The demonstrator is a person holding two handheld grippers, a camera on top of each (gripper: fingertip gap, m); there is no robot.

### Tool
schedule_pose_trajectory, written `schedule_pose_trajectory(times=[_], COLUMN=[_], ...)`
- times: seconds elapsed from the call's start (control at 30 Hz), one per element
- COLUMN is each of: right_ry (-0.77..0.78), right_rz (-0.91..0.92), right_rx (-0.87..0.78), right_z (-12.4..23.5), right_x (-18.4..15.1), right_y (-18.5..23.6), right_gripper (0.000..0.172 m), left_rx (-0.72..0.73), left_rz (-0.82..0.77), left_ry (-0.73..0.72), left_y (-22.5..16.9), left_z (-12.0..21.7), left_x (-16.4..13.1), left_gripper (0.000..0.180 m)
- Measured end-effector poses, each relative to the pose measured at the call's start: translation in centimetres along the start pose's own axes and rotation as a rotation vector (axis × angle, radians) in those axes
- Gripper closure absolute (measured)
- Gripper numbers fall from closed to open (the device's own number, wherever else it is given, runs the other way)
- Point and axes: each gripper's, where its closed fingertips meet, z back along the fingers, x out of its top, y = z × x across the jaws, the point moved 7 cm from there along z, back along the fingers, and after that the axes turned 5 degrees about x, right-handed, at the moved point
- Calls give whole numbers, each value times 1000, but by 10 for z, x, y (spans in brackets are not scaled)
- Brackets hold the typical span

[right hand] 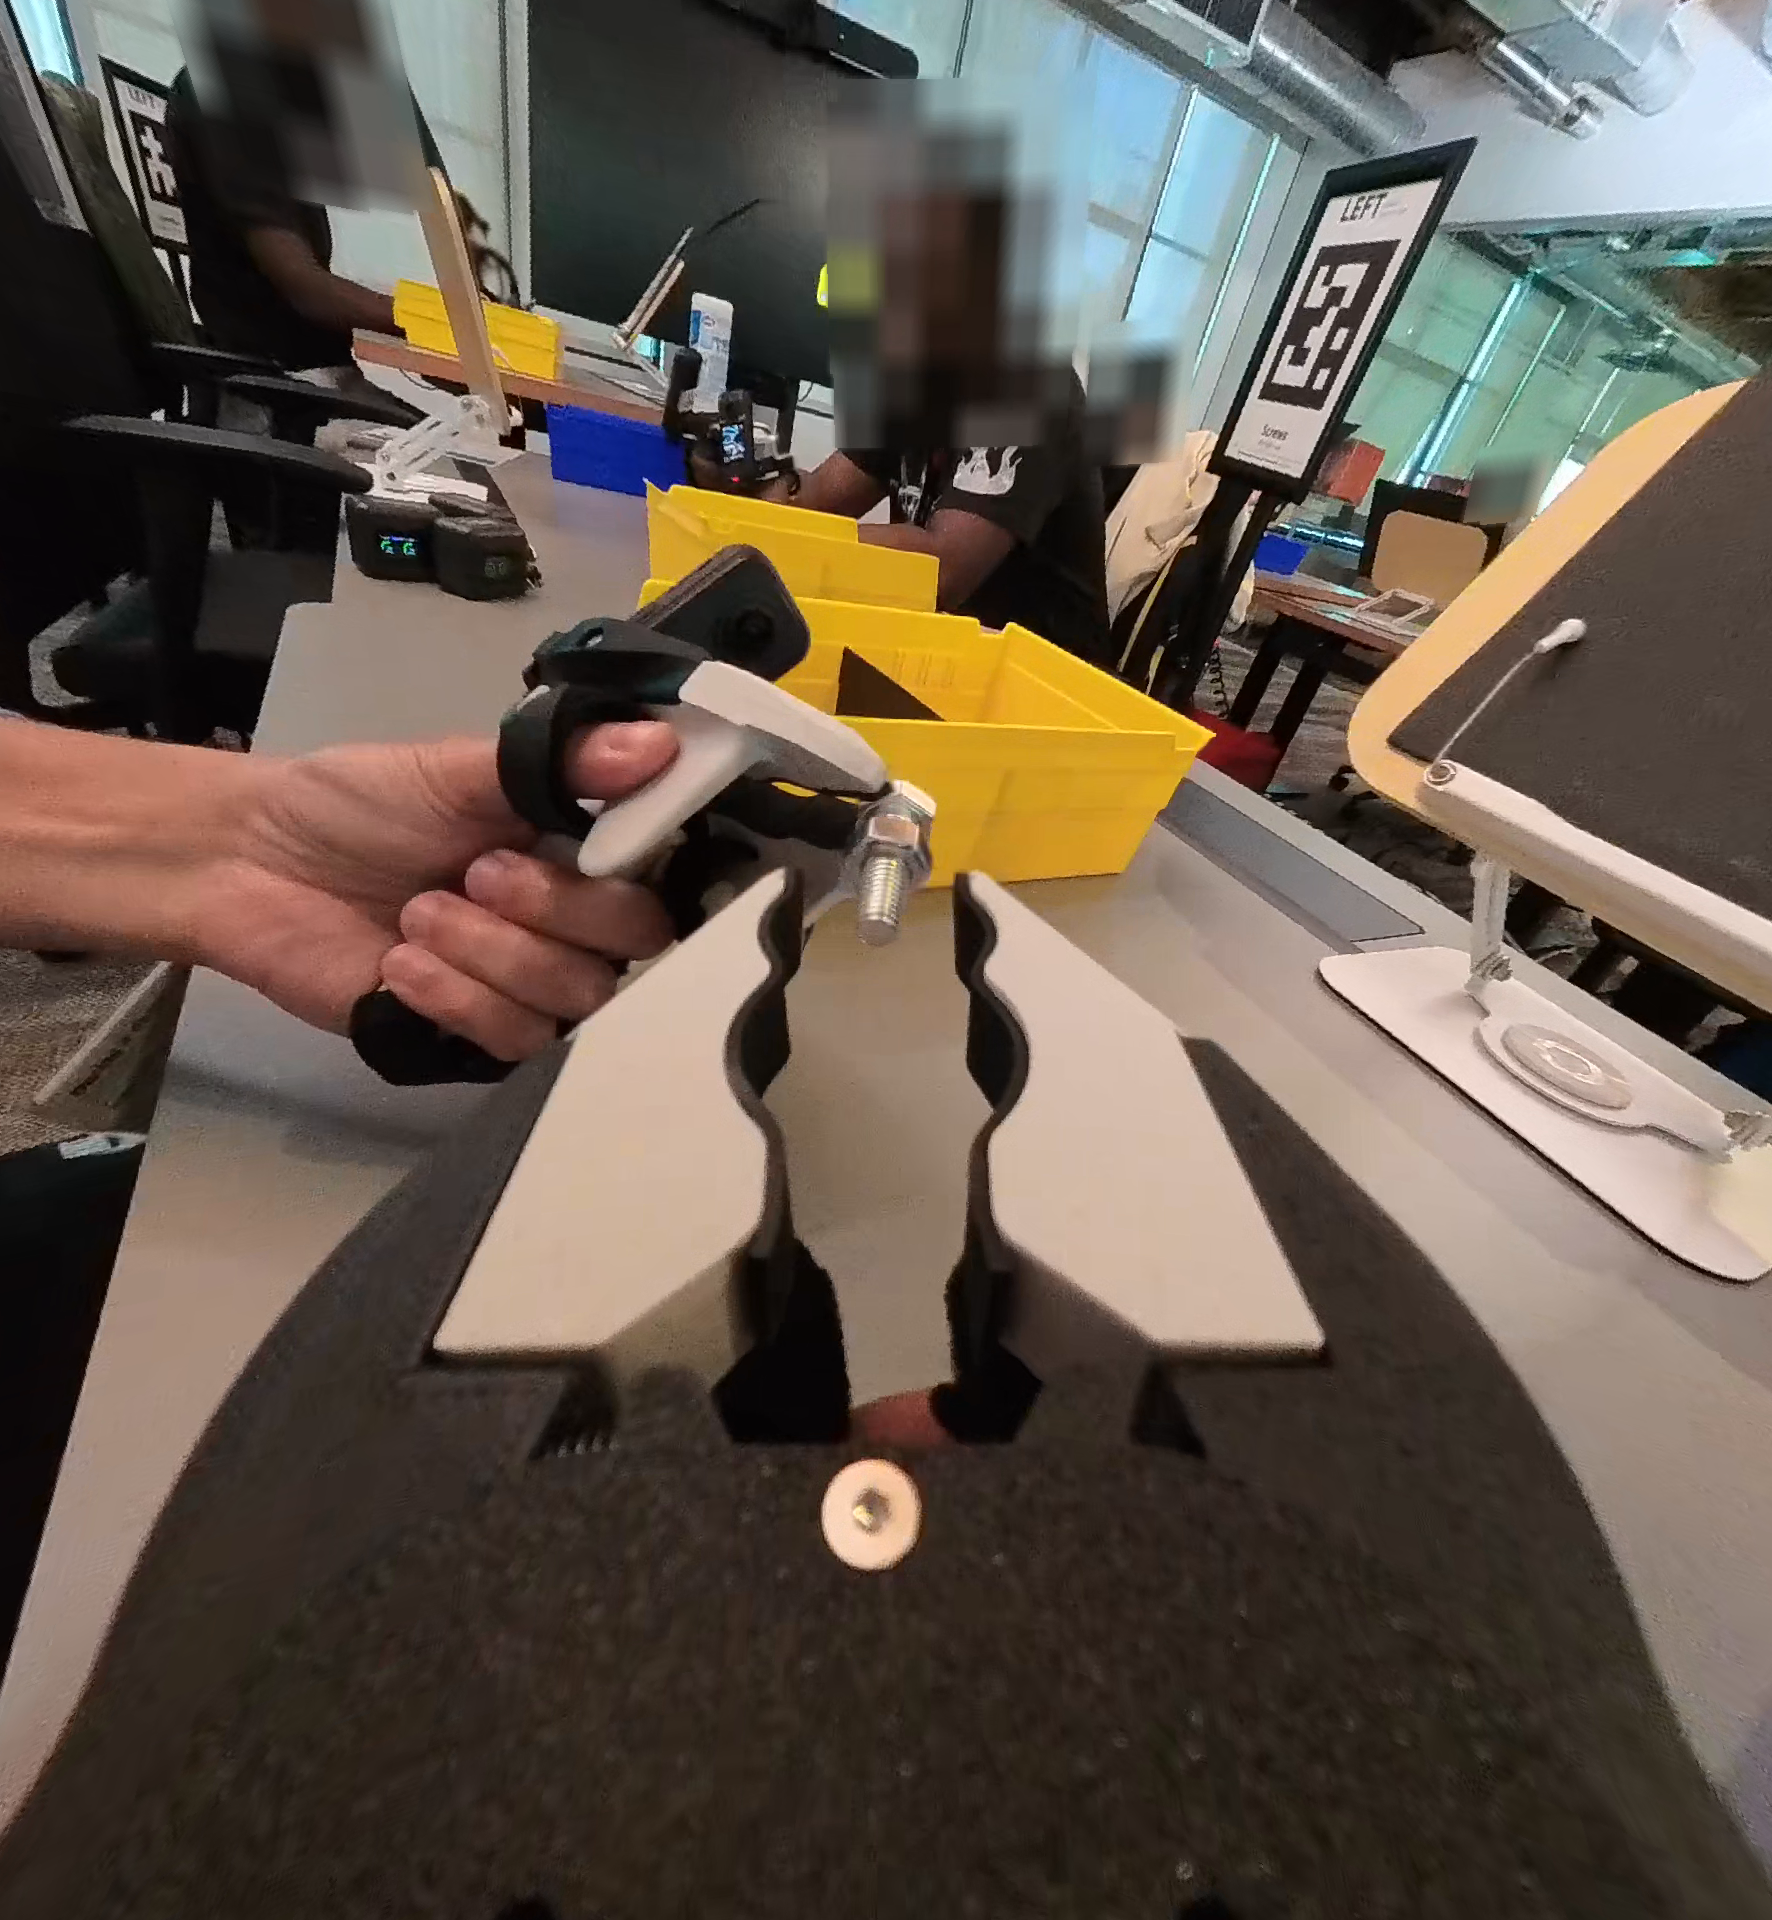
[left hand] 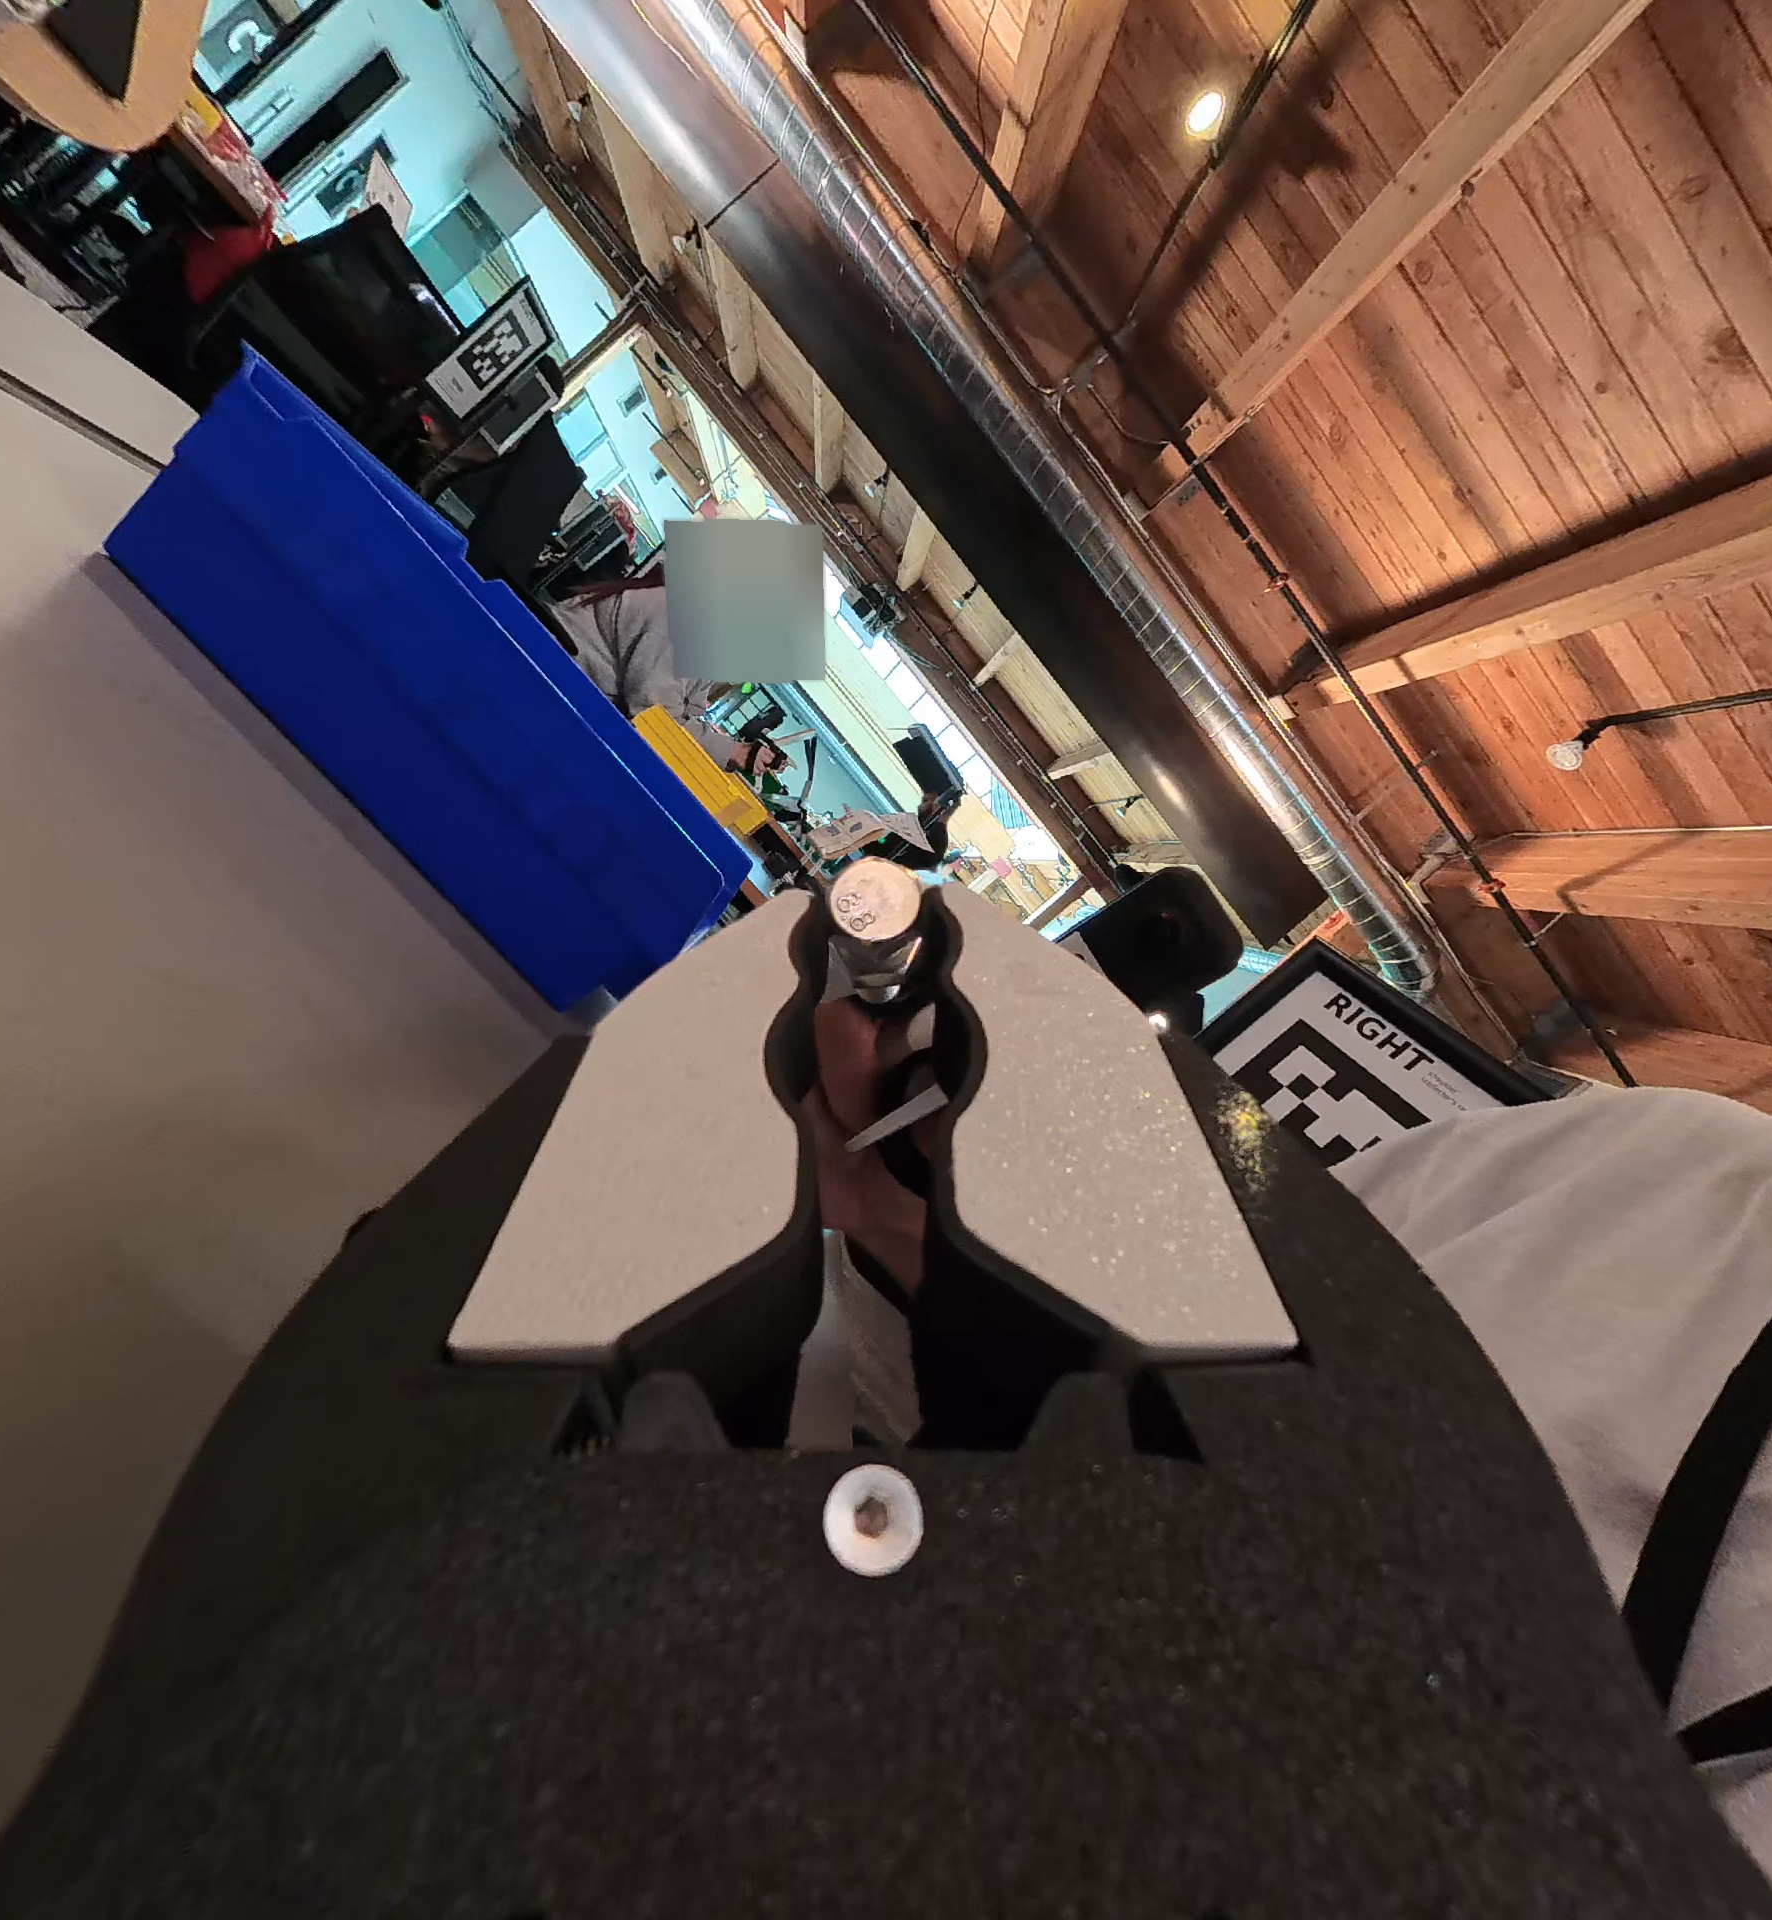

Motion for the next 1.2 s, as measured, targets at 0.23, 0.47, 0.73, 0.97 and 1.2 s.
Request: schedule_pose_trajectory(times=[0.23,0.47,0.73,0.97,1.2], right_ry=[13,13,14,28,46], right_rz=[28,17,92,121,143], right_rx=[-26,-11,-58,-76,-69], right_z=[-1,2,0,-1,0], right_x=[-2,1,-1,-2,1], right_y=[-1,-2,2,3,3], right_gripper=[163,163,161,163,162], left_rx=[-40,-87,-95,-98,-143], left_rz=[66,151,200,211,276], left_ry=[-13,-23,-52,-55,-58], left_y=[-1,1,3,3,4], left_z=[-8,-9,-8,-8,-10], left_x=[-9,-12,-14,-15,-17], left_gripper=[164,164,164,164,164])
